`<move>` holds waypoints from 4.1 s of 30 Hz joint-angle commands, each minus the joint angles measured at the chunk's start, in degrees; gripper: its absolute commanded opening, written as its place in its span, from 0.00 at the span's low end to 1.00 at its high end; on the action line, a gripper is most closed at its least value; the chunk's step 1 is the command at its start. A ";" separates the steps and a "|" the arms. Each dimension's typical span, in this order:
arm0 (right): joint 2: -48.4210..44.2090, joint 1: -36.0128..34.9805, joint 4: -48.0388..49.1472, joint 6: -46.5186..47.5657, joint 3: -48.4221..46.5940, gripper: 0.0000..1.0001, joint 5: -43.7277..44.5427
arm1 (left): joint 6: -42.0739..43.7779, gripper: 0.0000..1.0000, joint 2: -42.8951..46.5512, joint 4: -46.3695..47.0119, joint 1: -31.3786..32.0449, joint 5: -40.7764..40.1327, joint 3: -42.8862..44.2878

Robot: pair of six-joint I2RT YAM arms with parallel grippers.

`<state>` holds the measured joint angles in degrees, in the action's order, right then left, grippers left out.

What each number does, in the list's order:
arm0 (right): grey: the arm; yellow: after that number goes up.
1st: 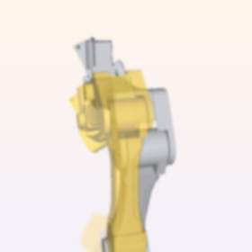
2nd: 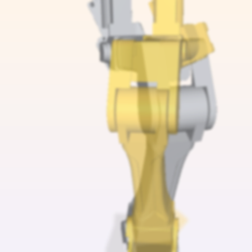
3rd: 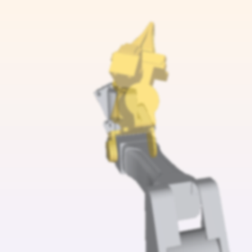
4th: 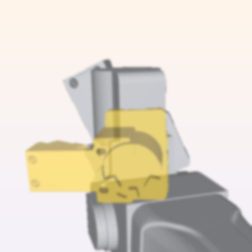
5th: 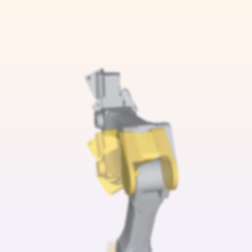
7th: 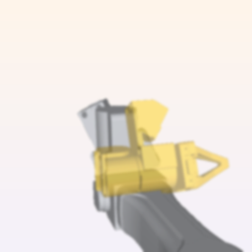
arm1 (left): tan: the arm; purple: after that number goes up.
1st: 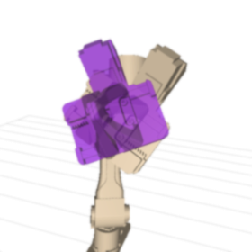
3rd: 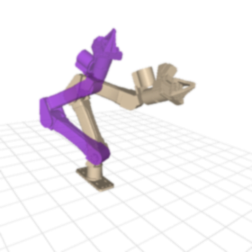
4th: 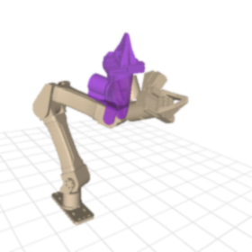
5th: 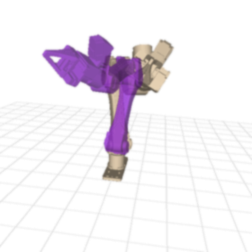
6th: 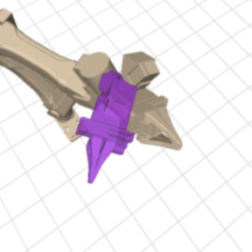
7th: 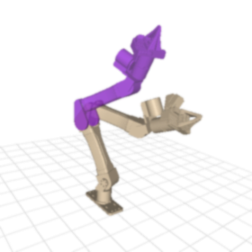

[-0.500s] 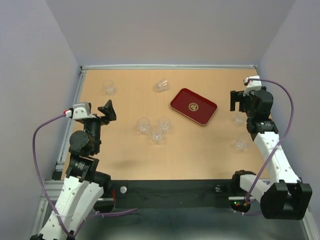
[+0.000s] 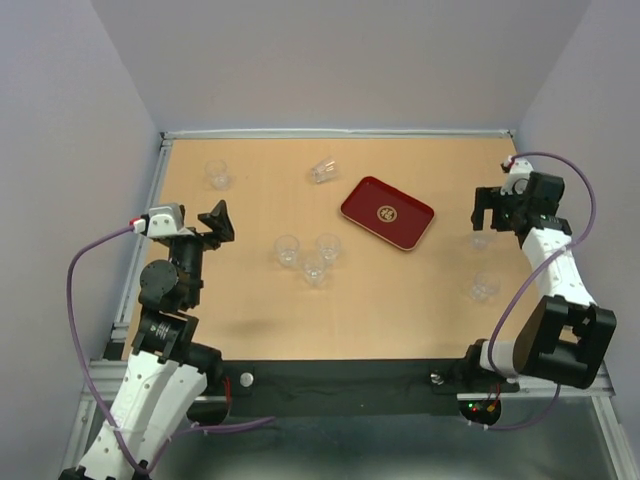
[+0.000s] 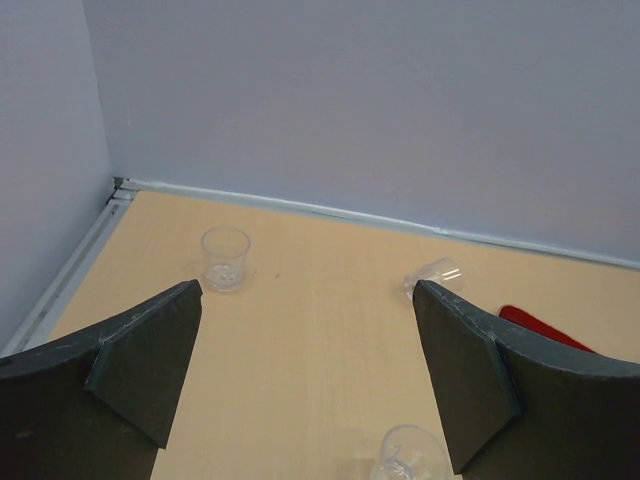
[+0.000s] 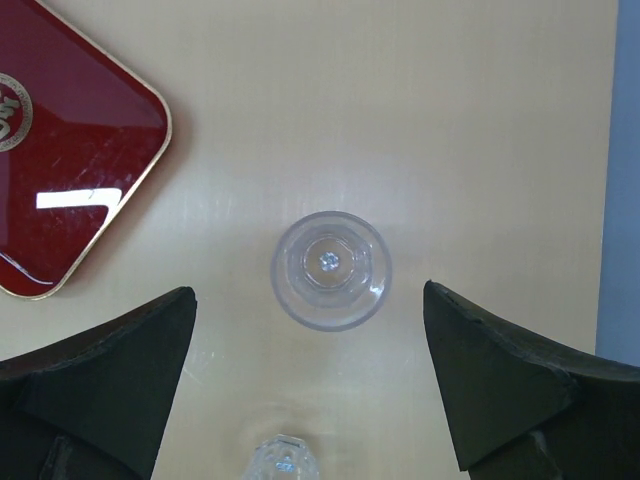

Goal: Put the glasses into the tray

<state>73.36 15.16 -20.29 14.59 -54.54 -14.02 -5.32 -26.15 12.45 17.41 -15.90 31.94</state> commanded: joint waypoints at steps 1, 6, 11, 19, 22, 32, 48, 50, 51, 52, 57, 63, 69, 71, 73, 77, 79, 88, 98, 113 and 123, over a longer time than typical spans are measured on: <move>2.30 3.99 -2.91 -0.18 -4.52 1.00 -6.37 | 0.66 0.99 0.31 2.23 0.52 1.22 0.22; 8.45 6.90 -3.52 -0.70 -6.54 0.81 -3.56 | 0.84 0.99 0.58 2.40 0.78 2.10 0.14; 11.62 7.69 -3.70 -0.44 -6.45 0.69 -3.65 | 1.01 0.99 0.49 2.49 1.05 3.07 0.14; 15.67 8.92 -3.70 -0.09 -6.80 0.51 -4.78 | 1.02 0.99 0.40 2.41 1.40 3.33 0.14; 18.04 8.92 -3.61 -0.17 -7.68 0.39 -6.10 | 1.10 0.99 0.40 2.41 1.49 3.33 0.14; 16.91 8.84 -3.52 0.87 -9.61 0.00 -8.91 | 1.28 0.99 0.22 2.49 1.58 3.24 0.05; 22.52 -9.43 -3.09 1.50 -21.73 0.00 -13.23 | 1.63 0.98 -1.62 2.67 1.58 3.16 -0.04; 26.12 -13.30 -3.17 1.23 -25.60 0.00 -11.65 | 1.81 0.98 -1.88 2.76 1.58 2.98 -0.04; 27.52 -14.53 -3.17 1.23 -26.74 0.01 -10.95 | 1.89 0.98 -2.06 2.76 1.58 2.72 -0.13; 29.97 -15.06 -3.17 1.40 -29.45 0.00 -9.63 | 2.07 0.98 -2.24 2.67 1.58 2.54 -0.13; 37.72 -22.80 -3.17 1.67 -36.67 0.00 -6.20 | 2.33 0.98 -2.85 2.93 1.58 2.19 -0.22; 46.77 -28.25 -3.35 1.67 -44.76 0.01 -0.84 | 2.68 0.98 -3.56 3.20 1.58 3.42 -0.30; 51.70 -31.24 -3.44 1.93 -51.80 0.04 5.40 | 2.86 0.98 -3.64 3.46 1.58 3.60 -0.39; 53.20 -31.59 -3.44 1.58 -53.82 0.06 6.72 | 2.95 0.98 -3.73 3.46 1.58 3.77 -0.39; 53.90 -31.59 -3.35 1.49 -54.79 0.13 6.73 | 2.95 0.98 -3.73 3.55 1.58 3.86 -0.39; 55.31 -31.77 -3.52 1.32 -56.46 0.29 6.81 | 2.95 0.98 -3.91 3.55 1.58 4.30 -0.39; 55.66 -31.94 -3.52 1.32 -56.72 0.38 6.90 | 2.95 0.98 -3.91 3.55 1.58 4.39 -0.39; 51.81 -31.86 -3.52 0.53 -57.70 0.76 7.96 | 2.86 0.98 -4.26 3.37 1.58 5.44 -0.13; 32.76 -31.86 -4.05 4.04 -39.99 0.83 -3.00 | -2.67 0.98 -7.85 -0.84 1.58 6.14 4.08; 2.41 -31.16 -2.39 12.13 -3.31 0.84 -11.29 | -21.66 0.98 -17.88 -20.88 1.40 18.80 9.81; -1.20 -24.57 0.17 10.28 0.49 0.84 -16.47 | -22.36 0.97 -26.84 -22.73 1.40 21.17 9.89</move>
<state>74.13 -11.03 -24.08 25.26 -54.54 -27.07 -26.81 -51.31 -10.15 18.68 2.83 39.51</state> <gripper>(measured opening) 0.839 0.980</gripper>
